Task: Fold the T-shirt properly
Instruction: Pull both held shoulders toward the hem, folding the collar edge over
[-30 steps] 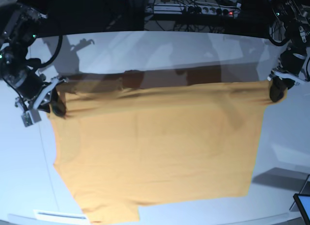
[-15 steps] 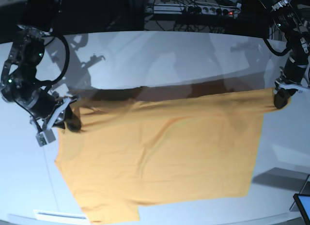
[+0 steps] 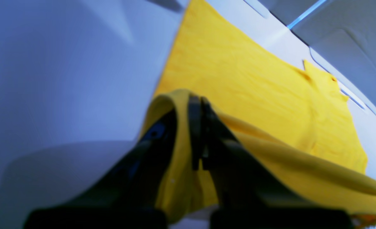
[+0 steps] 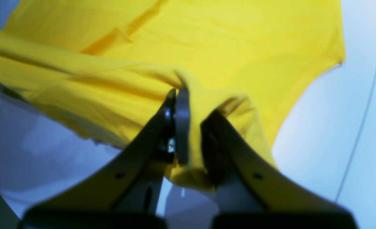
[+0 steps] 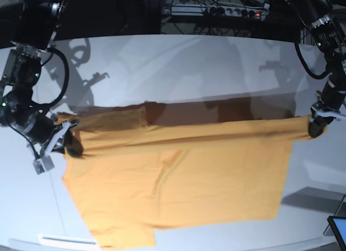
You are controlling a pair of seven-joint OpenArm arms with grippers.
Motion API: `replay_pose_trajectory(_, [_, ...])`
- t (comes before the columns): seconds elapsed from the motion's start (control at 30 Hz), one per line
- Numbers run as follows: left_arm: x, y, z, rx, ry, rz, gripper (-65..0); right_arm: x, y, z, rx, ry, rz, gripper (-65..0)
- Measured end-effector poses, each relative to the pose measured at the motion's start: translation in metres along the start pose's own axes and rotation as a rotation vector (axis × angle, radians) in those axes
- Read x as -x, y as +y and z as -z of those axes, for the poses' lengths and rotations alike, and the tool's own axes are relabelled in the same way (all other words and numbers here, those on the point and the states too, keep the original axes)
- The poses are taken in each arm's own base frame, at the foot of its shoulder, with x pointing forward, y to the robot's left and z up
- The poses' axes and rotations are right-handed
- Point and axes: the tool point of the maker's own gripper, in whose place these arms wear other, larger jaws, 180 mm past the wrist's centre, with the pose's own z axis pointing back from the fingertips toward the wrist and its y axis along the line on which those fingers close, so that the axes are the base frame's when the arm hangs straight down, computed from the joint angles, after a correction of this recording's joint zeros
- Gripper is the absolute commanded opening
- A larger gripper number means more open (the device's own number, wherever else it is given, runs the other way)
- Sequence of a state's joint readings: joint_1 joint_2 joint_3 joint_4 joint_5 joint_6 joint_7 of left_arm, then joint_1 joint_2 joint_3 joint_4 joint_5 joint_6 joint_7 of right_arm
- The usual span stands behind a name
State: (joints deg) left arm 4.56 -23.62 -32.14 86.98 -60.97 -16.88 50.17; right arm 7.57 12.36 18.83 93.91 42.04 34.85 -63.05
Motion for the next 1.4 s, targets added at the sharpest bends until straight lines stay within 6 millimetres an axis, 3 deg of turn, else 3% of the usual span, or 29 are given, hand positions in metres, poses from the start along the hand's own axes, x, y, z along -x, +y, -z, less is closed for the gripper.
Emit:
replay_pose_trajectory(0.13, [0.014, 0.0, 0.016, -0.047, 0.061, 0.074, -65.0, 0.001, 0.002, 0.006, -0.016, -0.004, -0.009, -64.7])
replay_pose_trajectory(0.43, [-0.004, -0.005, 0.028, -0.061, 0.015, 0.092, -65.0, 0.003, 0.003, 0.029, -0.064, 0.029, -0.015, -64.7])
replay_pose_trajectory(0.67, [0.011, 0.011, 0.04, -0.086, 0.061, 0.022, -65.0, -0.019, -0.004, 0.035, -0.062, -0.002, -0.023, -64.7])
replay_pose_trajectory(0.8, [0.007, 0.006, 0.048, -0.075, 0.062, 0.026, -65.0, -0.023, -0.016, 0.038, -0.001, 0.024, -0.074, -64.7])
replay_pose_trajectory(0.97, [0.007, -0.005, 0.068, -0.106, 0.107, 0.157, -65.0, -0.012, -0.02, 0.044, 0.007, 0.048, -0.055, -64.7])
replay_pose_trajectory(1.23, [-0.01, -0.015, 0.083, -0.089, 0.085, 0.149, -65.0, -0.004, -0.015, 0.054, -0.016, 0.06, -0.071, -64.7])
replay_pose_trajectory(1.33, [-0.003, -0.009, 0.084, -0.102, 0.107, 0.135, -59.5, -0.004, -0.016, 0.055, -0.016, 0.055, -0.064, -62.4])
replay_pose_trajectory(1.4, [0.001, -0.006, 0.085, -0.107, 0.116, 0.129, -48.7, -0.003, -0.017, 0.055, -0.014, 0.059, -0.064, -55.4])
